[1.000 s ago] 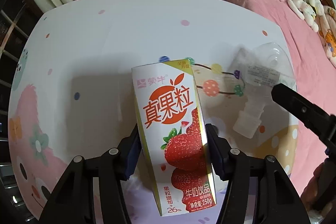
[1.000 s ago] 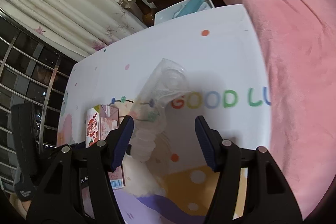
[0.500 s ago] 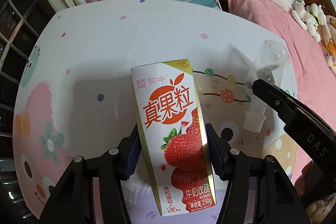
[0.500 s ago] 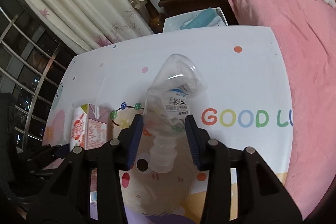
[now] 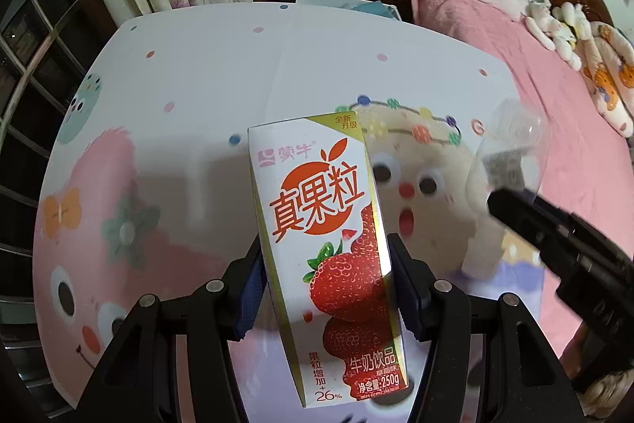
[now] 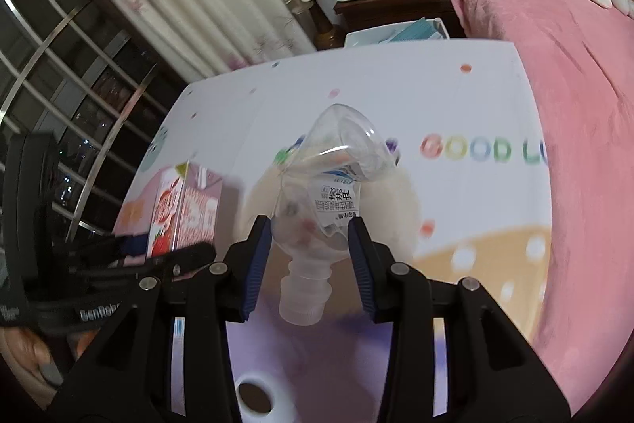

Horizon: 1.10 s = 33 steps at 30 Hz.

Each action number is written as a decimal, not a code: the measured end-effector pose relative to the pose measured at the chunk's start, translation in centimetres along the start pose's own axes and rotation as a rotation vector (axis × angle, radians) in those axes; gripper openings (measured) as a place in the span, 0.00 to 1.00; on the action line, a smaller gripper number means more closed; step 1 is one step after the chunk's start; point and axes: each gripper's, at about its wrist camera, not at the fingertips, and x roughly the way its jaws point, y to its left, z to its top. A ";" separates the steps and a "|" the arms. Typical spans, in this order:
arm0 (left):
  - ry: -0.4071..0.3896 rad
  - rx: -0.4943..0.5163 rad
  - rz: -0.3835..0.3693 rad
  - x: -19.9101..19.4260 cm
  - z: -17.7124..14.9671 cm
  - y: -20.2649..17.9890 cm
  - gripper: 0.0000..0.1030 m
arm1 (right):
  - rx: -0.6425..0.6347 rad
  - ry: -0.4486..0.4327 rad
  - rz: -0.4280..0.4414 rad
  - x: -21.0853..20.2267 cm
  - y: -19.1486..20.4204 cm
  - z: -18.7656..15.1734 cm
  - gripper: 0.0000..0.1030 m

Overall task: Collect trash
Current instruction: 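Lift the milk carton and clear bottle and carry both over the bin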

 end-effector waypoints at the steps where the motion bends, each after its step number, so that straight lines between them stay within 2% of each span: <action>1: -0.003 0.007 -0.009 -0.7 -0.9 0.3 0.56 | -0.003 0.006 0.002 -0.7 0.7 -1.1 0.35; 9: -0.032 0.071 -0.072 -7.0 -8.2 3.8 0.56 | 0.002 -0.004 -0.003 -6.3 6.9 -9.6 0.35; 18: -0.053 0.222 -0.142 -14.6 -18.3 10.3 0.56 | 0.048 -0.086 -0.050 -12.4 16.5 -19.8 0.35; 24: -0.071 0.346 -0.175 -18.5 -25.9 16.2 0.56 | 0.100 -0.119 -0.087 -14.3 23.2 -26.2 0.35; 26: -0.070 0.365 -0.185 -18.9 -27.5 17.4 0.56 | 0.103 -0.119 -0.103 -14.6 25.2 -28.4 0.35; 33: -0.032 0.429 -0.214 -19.8 -33.7 21.3 0.56 | 0.116 -0.069 -0.146 -14.1 30.8 -36.1 0.35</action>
